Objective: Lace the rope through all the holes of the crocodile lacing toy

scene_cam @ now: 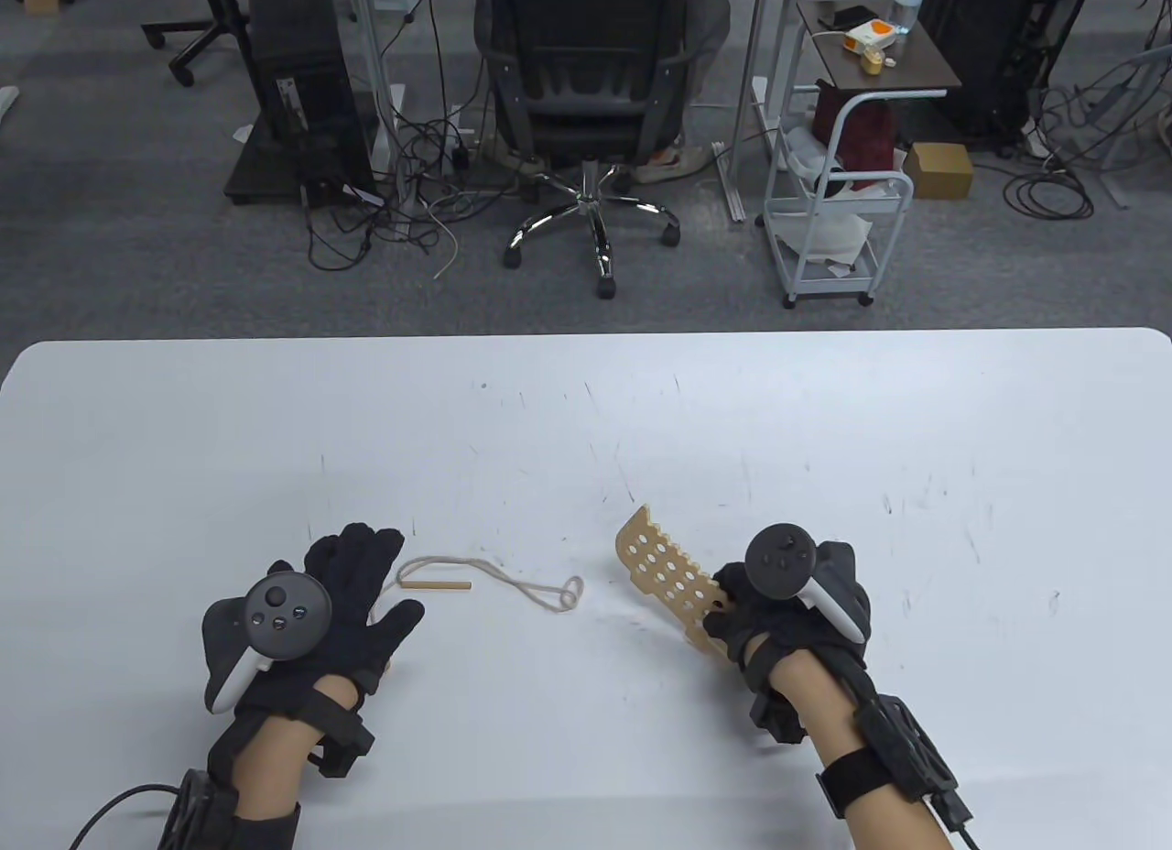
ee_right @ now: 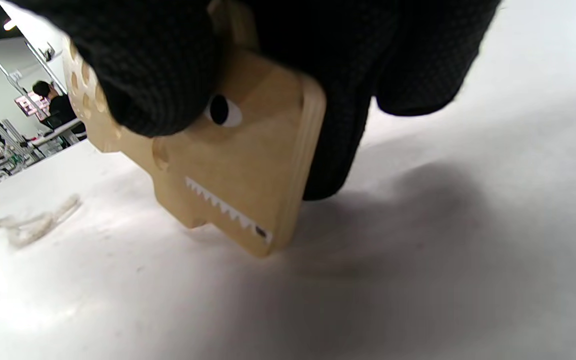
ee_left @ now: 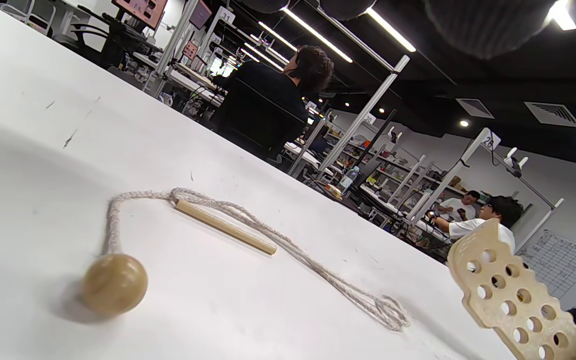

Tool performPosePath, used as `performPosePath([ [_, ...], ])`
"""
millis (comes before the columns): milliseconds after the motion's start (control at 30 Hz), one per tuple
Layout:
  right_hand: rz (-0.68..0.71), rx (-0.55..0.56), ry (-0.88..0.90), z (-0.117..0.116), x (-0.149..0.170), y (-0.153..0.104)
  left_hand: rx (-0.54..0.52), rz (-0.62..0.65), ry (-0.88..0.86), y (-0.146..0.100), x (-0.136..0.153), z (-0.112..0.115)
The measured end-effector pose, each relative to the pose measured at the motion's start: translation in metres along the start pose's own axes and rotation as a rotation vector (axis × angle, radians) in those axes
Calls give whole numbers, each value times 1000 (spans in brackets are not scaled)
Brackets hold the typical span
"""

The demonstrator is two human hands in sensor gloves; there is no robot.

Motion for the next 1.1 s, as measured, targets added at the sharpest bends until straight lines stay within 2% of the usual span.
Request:
performPosePath([
  [333, 31, 112, 175, 30, 7, -17, 4, -2, -4, 0, 0, 0],
  [567, 79, 253, 244, 48, 3, -35, 8, -8, -22, -1, -1, 0],
  [800, 131, 330, 313, 56, 0, -48, 9, -9, -26, -1, -1, 0],
  [1100, 169, 412, 495, 58, 0, -61, 15, -19, -33, -1, -1, 1],
])
Point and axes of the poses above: the tracker on the back of each hand, its own x axis roughly to the little-finger side, its own y axis roughly from the wrist to the fingertips, z = x × y, the point moved 2 cm from there along y, roughly from the wrist to the fingertips, and after that the axes turned 10 degrees about -y, right-handed, at the moved point
